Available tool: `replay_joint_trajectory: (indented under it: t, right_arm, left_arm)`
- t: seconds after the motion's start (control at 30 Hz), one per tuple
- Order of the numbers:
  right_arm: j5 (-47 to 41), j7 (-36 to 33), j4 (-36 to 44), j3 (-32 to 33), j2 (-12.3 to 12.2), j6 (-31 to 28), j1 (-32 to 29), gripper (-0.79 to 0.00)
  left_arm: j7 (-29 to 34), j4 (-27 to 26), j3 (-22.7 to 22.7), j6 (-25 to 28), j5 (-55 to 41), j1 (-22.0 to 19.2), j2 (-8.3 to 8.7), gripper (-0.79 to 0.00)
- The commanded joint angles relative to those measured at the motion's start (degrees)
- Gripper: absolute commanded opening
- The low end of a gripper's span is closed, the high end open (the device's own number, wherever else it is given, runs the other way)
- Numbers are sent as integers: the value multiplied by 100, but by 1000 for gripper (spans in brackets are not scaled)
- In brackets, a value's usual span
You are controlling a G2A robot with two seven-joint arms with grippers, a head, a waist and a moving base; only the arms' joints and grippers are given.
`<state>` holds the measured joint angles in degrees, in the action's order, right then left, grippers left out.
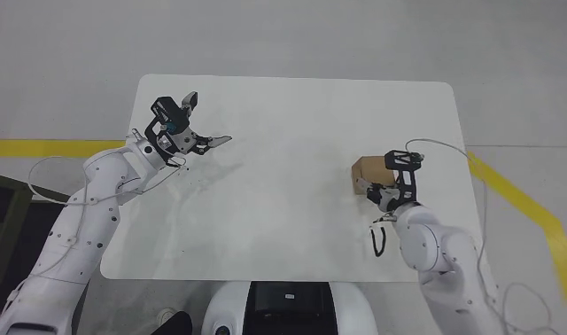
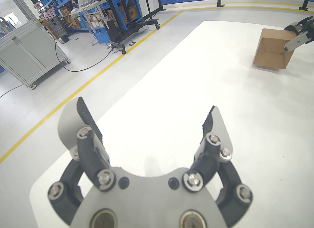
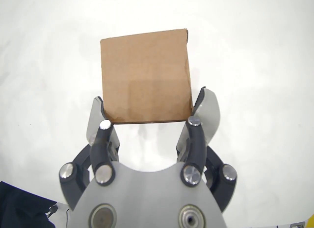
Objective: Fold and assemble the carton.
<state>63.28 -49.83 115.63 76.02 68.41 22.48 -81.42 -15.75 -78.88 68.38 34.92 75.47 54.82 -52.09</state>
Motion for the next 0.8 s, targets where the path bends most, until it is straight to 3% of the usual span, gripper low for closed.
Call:
replay_joint_trajectory:
  t: [0.0, 0.37, 0.63, 0.77]
  right_arm:
    - [23, -14, 21, -35, 7, 5, 6, 0]
    - [-210, 145, 533, 104, 39, 18, -108, 0]
    - [-515, 552, 1026, 616, 26, -234, -327, 0]
    - [-1109, 956, 1053, 980, 32, -543, -491, 0]
  left_arm:
    - [0, 0, 0, 0, 0, 0, 0, 0]
    - [0, 0, 0, 0, 0, 0, 0, 0]
    - [0, 0, 0, 0, 0, 0, 0, 0]
    - [0, 0, 0, 0, 0, 0, 0, 0]
